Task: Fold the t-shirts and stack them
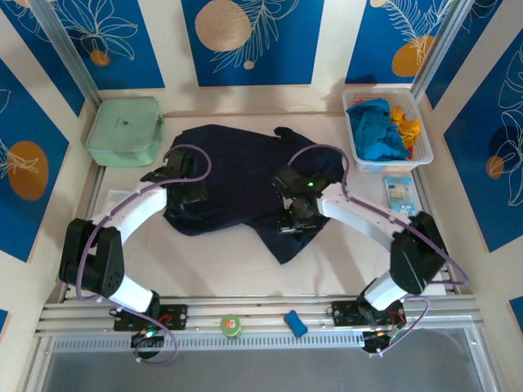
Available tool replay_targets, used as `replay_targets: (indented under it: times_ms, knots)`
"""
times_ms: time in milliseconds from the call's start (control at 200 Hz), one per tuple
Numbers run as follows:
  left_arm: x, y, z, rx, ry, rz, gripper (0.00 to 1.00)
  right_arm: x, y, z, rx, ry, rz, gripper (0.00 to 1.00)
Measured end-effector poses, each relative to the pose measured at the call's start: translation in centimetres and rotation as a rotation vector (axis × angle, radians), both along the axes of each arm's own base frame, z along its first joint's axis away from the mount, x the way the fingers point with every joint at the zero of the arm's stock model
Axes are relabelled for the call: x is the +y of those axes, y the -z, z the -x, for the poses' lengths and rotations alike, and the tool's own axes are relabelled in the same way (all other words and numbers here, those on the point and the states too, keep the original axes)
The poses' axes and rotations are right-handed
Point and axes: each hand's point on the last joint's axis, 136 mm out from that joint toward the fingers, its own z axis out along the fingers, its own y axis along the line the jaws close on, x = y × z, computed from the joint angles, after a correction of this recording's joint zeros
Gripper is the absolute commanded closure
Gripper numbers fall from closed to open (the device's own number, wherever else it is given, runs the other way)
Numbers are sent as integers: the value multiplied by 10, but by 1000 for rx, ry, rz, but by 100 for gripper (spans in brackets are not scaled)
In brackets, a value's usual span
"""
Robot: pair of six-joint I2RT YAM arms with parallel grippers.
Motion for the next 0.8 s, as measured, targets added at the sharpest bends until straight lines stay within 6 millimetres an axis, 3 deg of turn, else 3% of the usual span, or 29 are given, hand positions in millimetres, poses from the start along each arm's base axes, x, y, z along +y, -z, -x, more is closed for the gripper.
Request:
replay_targets:
  times_ms: [165, 410, 605, 795]
  knots:
    - [2, 6, 0, 15, -1, -20, 0, -20, -29, 33, 17, -62, -23, 100]
    - [8, 21, 3, 69, -9, -61, 1, -38, -46, 70, 59, -123, -57, 100]
    - [9, 16, -2, 62, -4, -84, 1, -34, -26, 100, 171, -199, -57, 100]
    - [14, 11, -2, 70, -14, -108, 0, -27, 5, 90, 234, -159, -8, 100]
